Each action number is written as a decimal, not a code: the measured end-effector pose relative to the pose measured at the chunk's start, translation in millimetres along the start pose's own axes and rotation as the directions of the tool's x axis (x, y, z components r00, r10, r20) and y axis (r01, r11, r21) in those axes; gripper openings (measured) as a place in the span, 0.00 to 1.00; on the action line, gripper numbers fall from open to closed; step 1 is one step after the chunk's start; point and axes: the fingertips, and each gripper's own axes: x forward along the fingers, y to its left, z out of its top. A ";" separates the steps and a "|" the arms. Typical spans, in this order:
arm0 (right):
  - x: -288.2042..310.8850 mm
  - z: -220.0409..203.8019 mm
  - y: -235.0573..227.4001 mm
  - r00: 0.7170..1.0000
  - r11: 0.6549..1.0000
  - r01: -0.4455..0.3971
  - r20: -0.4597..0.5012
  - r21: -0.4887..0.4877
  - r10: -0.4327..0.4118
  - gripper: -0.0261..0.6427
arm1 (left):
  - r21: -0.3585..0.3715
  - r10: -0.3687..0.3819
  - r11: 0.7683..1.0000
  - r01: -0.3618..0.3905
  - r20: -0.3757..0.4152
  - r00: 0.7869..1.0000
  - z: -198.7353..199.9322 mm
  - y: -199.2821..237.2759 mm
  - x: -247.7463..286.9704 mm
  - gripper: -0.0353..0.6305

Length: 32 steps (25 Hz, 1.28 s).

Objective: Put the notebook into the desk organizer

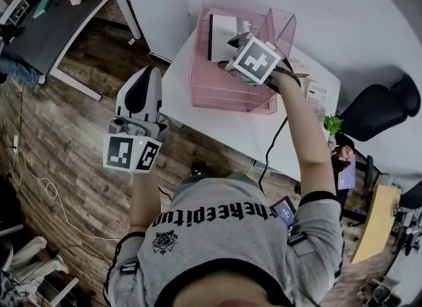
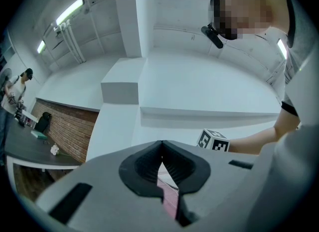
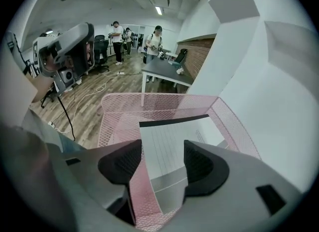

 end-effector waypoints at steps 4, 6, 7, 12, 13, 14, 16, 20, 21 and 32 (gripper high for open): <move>-5.0 7.1 7.2 0.998 0.999 -0.025 0.054 0.027 0.023 0.40 | -0.004 -0.003 1.000 0.003 -0.003 1.000 -1.0 -2.7 1.2 0.06; -10.9 12.0 10.2 0.995 0.998 -0.035 0.100 0.058 0.029 0.40 | -0.003 -0.007 1.000 0.007 -0.006 1.000 -1.4 -5.4 1.4 0.06; -14.8 14.9 12.2 0.991 0.996 -0.042 0.128 0.079 0.032 0.40 | -0.003 -0.009 1.000 0.009 -0.006 1.000 -1.3 -6.9 0.9 0.06; -41.2 26.5 13.9 0.959 0.980 -0.023 0.282 0.199 -0.035 0.12 | -0.001 -0.011 1.000 0.011 -0.003 1.000 -1.1 -15.4 1.6 0.06; -47.2 27.5 12.9 0.948 0.975 -0.009 0.312 0.221 -0.062 0.04 | 0.000 -0.011 1.000 0.011 -0.002 1.000 -1.1 -17.7 2.3 0.06; -53.0 28.0 12.7 0.937 0.970 0.000 0.339 0.241 -0.084 0.04 | 0.001 -0.012 1.000 0.012 -0.002 1.000 -0.9 -20.1 3.0 0.06; -64.0 27.8 13.7 0.913 0.961 0.014 0.389 0.276 -0.125 0.04 | 0.004 -0.014 1.000 0.014 0.000 1.000 0.1 -25.3 4.8 0.06; -86.2 21.1 13.0 0.851 0.936 0.066 0.470 0.347 -0.234 0.04 | 0.010 -0.016 1.000 0.016 0.003 1.000 2.6 -36.0 8.6 0.06; -92.0 18.4 12.3 0.833 0.926 0.078 0.486 0.371 -0.265 0.04 | 0.011 -0.016 1.000 0.016 0.003 1.000 3.0 -38.7 9.5 0.06; -160.9 -10.6 18.7 0.646 0.850 0.126 0.607 0.512 -0.462 0.04 | 0.041 0.009 0.999 -0.009 0.016 1.000 17.4 -72.3 10.1 0.06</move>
